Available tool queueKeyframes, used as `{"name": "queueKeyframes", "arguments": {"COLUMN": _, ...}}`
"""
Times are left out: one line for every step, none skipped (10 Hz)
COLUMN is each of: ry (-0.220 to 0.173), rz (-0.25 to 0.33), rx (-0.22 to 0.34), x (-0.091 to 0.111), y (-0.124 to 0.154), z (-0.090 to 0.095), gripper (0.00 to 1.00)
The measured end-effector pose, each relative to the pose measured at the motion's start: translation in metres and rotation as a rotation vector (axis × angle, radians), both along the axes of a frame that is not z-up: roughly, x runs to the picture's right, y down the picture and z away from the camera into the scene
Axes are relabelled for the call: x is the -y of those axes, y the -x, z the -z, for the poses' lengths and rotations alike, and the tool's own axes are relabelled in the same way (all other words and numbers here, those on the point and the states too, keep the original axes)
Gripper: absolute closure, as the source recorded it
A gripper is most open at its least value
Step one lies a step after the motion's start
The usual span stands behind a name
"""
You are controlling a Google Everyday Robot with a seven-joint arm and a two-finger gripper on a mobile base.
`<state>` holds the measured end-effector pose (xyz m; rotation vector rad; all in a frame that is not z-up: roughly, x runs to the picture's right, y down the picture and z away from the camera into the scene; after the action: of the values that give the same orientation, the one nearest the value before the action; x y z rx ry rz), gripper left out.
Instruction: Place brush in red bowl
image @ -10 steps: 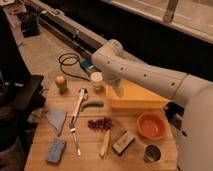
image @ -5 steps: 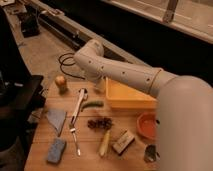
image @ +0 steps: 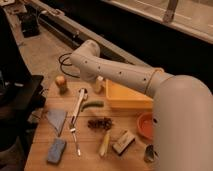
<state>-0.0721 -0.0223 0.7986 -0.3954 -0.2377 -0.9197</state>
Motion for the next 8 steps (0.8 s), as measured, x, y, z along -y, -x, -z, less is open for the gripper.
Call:
{"name": "queueKeyframes", "arguments": {"ry": -0.023, "rz": 0.022, "rx": 0.014, "x": 0.004, "y": 0.003, "z": -0.003, "gripper": 0.31}}
{"name": "queueKeyframes", "arguments": {"ry": -0.036, "rz": 0.049, "rx": 0.038, "x": 0.006, "y": 0.014, "z": -0.007, "gripper": 0.31}}
{"name": "queueKeyframes", "arguments": {"ry": -0.046, "rz": 0.068, "rx": 0.059, "x": 0.007, "y": 0.025, "z": -0.010, "gripper": 0.31}}
{"name": "queueKeyframes", "arguments": {"ry": -0.062, "rz": 0.101, "rx": 0.096, "x": 0.009, "y": 0.045, "z": -0.017, "gripper": 0.31}}
{"name": "queueKeyframes", "arguments": {"ry": -0.068, "rz": 0.124, "rx": 0.119, "x": 0.009, "y": 0.058, "z": -0.022, "gripper": 0.31}}
{"name": "queueKeyframes", "arguments": {"ry": -0.073, "rz": 0.152, "rx": 0.150, "x": 0.008, "y": 0.073, "z": -0.028, "gripper": 0.31}}
{"name": "queueKeyframes", "arguments": {"ry": -0.068, "rz": 0.176, "rx": 0.180, "x": 0.006, "y": 0.083, "z": -0.035, "gripper": 0.31}}
{"name": "queueKeyframes", "arguments": {"ry": -0.057, "rz": 0.207, "rx": 0.207, "x": 0.001, "y": 0.096, "z": -0.041, "gripper": 0.31}}
